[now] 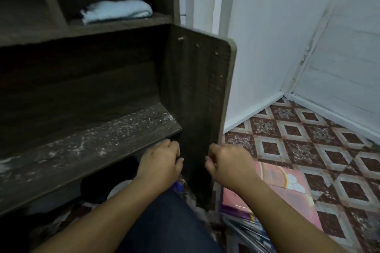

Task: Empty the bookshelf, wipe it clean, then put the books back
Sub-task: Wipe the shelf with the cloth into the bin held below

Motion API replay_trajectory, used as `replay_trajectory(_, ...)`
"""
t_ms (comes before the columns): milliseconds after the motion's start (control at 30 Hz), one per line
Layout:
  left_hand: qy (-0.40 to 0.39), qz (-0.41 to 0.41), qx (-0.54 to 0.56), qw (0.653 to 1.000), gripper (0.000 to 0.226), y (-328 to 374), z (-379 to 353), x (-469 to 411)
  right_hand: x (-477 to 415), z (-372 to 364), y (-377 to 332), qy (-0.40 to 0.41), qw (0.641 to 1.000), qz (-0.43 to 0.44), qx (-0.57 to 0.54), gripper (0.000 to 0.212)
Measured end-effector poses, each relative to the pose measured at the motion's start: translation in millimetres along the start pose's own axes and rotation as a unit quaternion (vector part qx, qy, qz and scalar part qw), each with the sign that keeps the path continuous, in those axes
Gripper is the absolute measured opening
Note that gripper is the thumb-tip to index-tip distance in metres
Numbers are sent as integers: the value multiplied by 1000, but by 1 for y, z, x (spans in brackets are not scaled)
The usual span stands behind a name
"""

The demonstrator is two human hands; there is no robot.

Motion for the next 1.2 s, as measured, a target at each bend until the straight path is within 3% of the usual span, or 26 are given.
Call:
replay_trajectory(333, 134, 65, -26, 989, 19, -101, 139, 56, -55, 72, -156, 92, 989, 118, -11, 21)
replay_trajectory(633, 198, 51, -50, 978, 13, -122, 230, 24, -111, 130, -201, 150, 975, 162, 5, 18)
replay_trajectory(933, 339, 5, -85, 937, 49, -118, 315, -63, -239, 198, -196, 168, 964, 193, 73, 37)
replay_trajectory(1067, 428, -6, -63, 901, 71, -122, 339, -82, -296, 201, -187, 116, 974, 170, 99, 61)
replay_trajectory(1200, 413, 18, -78, 907, 87, -133, 336, -102, -334, 190, -170, 53, 988, 122, 83, 73)
Point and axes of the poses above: each hand's wrist, its own x-axis away from the middle knuckle, its own z-axis out of the back of the hand, y = z × x, the point moved 7 cm from there along -x, towards the middle knuckle
